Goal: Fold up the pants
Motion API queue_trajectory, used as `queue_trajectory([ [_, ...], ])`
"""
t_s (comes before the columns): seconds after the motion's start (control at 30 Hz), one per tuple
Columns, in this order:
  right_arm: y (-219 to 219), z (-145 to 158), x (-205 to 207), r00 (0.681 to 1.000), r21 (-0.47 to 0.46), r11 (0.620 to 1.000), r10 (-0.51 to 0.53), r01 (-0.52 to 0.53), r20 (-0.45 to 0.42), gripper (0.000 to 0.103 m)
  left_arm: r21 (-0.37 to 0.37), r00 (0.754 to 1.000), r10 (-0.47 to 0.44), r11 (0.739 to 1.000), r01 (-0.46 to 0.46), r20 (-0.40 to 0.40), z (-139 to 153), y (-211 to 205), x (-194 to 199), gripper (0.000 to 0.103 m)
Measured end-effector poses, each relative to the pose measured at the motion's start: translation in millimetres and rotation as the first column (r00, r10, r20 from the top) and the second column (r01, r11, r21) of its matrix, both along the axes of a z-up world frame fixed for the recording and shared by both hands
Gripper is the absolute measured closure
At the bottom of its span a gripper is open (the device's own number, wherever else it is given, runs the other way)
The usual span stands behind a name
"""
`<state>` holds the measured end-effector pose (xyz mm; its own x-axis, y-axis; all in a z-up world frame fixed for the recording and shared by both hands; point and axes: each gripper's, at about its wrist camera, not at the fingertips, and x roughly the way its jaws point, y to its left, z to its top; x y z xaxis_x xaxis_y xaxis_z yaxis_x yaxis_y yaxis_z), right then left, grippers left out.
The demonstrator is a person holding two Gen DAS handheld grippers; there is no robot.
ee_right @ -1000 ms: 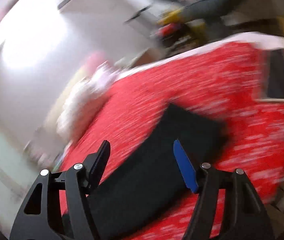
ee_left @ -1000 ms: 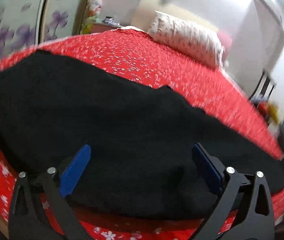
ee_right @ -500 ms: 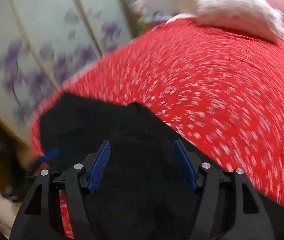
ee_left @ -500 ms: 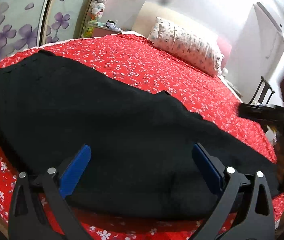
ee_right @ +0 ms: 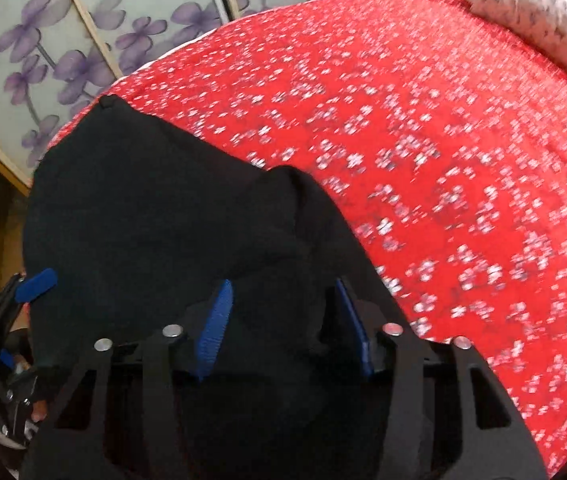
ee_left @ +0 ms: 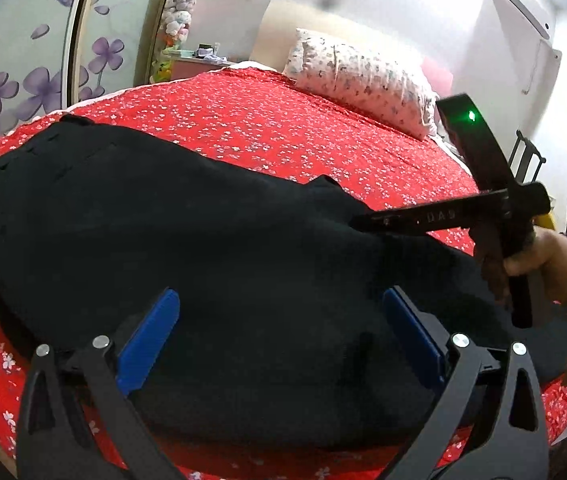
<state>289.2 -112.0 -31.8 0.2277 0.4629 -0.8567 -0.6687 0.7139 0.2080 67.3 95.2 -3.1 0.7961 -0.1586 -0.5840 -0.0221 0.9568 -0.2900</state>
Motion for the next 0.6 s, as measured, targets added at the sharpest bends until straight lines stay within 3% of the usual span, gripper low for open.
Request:
queue_trajectory([
  [0.17, 4, -1, -5, 0.997, 0.037, 0.997, 0.070, -0.070, -0.010, 0.086, -0.004, 1.000, 0.000, 1.000, 0.000, -0.001, 1, 0, 1, 0.002],
  [0.2, 5, 1, -7, 0.996, 0.033, 0.996, 0.082, -0.083, 0.014, 0.095, -0.006, 1.000, 0.001, 1.000, -0.001, 0.000, 1, 0, 1, 0.002],
  [0.3, 7, 19, -10, 0.985, 0.006, 0.997, 0.072, -0.074, 0.155, 0.101, -0.023, 1.000, 0.005, 1.000, -0.005, 0.004, 1, 2, 1, 0.002],
  [0.4, 4, 24, 0, 0.980, 0.004, 1.000, 0.017, -0.018, 0.198, 0.101, -0.047, 1.000, 0.000, 0.999, 0.000, 0.007, 0, 3, 2, 0.002],
  [0.47, 12, 3, 3, 0.983, -0.073, 0.997, 0.026, -0.013, 0.180, 0.101, -0.032, 1.000, 0.000, 0.999, 0.000, 0.003, -1, 1, 3, 0.002],
  [0.53, 20, -13, -5, 0.974, -0.146, 0.989, 0.048, -0.016, 0.221, 0.097, -0.008, 1.000, -0.001, 1.000, 0.001, -0.002, -1, -2, 4, 0.002],
  [0.57, 20, -10, -9, 0.965, -0.155, 0.988, 0.048, -0.008, 0.257, 0.092, -0.006, 1.000, -0.001, 1.000, 0.001, -0.002, 0, -2, 4, 0.002],
  [0.6, 19, -7, -9, 0.963, -0.158, 0.987, 0.034, 0.009, 0.266, 0.069, -0.008, 1.000, 0.000, 1.000, 0.000, -0.002, 0, -2, 4, 0.002],
])
